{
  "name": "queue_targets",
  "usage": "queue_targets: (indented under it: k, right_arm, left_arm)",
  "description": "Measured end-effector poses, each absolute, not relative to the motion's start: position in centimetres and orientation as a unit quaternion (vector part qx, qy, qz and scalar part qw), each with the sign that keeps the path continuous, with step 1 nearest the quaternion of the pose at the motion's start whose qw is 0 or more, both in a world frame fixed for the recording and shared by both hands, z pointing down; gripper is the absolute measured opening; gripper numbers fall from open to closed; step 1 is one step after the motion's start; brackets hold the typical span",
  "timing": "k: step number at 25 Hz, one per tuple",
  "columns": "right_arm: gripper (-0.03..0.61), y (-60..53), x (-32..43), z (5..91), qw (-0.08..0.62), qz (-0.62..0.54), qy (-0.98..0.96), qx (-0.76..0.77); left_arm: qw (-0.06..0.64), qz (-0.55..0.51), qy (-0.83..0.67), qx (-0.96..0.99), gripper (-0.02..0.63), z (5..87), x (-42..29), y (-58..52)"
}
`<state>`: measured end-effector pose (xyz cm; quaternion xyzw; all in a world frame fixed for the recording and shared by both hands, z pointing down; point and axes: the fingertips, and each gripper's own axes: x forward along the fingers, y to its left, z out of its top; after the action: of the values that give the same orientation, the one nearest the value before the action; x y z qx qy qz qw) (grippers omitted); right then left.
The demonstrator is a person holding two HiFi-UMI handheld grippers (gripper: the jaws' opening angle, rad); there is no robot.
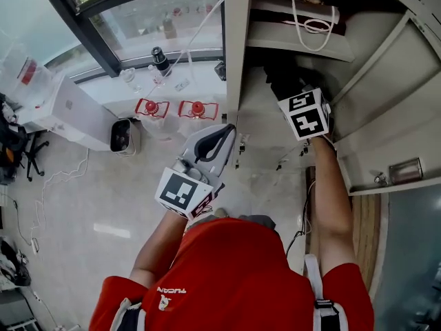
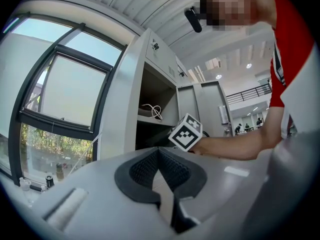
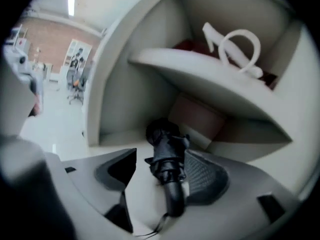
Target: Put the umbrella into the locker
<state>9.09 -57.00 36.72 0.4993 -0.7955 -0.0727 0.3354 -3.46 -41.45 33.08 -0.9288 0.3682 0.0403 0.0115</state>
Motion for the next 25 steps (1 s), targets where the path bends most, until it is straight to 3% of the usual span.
queue_targets:
  k: [6, 10, 19, 25]
  right_arm:
    - [0.272, -49.7, 7.3, 33.7, 0.17, -0.01, -0.863, 0.475]
    - [0.146, -45.2, 6.9, 31.5, 0.083, -0.001, -0.882, 0.464]
    - [0.019, -37.0, 5.2, 28.4, -0.027, -0.013, -0.903, 0.428]
    - [0.003, -34.7, 5.1, 28.8, -0.037, -0.013, -0.899, 0.436]
  left_arm:
    - [0.016, 0.051, 0.361, -0.931, 0.005, 32.3, -2.8, -40.9]
    - [0.018, 0.061, 0.356, -0.933, 0.005, 31.5, -2.4, -40.4]
    - [0.04, 0.082, 0.328, -0.94, 0.005, 29.0, -0.8, -38.2]
    - [0.042, 0.092, 0.311, -0.945, 0.005, 28.4, 0.1, -36.7]
